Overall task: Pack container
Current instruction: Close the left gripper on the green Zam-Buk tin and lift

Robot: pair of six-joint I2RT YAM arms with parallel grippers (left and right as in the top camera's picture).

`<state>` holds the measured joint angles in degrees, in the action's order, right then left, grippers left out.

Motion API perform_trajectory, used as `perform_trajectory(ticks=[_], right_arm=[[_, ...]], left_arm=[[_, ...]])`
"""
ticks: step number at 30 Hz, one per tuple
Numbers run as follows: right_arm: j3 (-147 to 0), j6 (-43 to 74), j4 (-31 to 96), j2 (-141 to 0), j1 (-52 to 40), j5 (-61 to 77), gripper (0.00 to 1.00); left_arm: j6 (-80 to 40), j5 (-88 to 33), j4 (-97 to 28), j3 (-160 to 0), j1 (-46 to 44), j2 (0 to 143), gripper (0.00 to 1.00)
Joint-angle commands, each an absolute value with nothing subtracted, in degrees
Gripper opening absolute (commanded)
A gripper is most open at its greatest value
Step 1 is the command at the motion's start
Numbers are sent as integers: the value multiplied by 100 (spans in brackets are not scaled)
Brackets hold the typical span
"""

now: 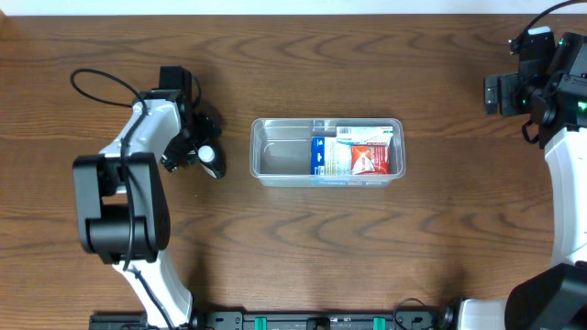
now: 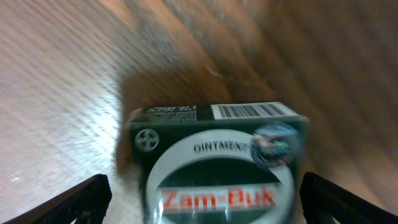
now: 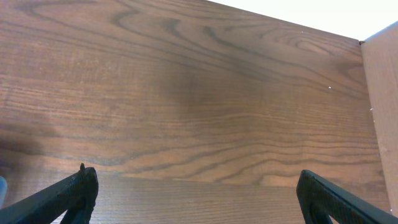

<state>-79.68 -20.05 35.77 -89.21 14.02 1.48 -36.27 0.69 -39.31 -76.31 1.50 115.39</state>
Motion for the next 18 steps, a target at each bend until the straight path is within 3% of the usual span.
perform_trajectory(ticks=[1,7,18], right_arm=[[-8003,-1929,3583,-8965,1428,152,99],[-8003,-1929,3583,-8965,1428,152,99],[-8003,-1929,3583,-8965,1428,152,99]], left_arm=[[-3717,-64,-3913,-7596,169,11876,97],[-3715,-69,-3822,-7596,172,11981,95],[-3461,-67,-3612,-7651,172,11979,64]])
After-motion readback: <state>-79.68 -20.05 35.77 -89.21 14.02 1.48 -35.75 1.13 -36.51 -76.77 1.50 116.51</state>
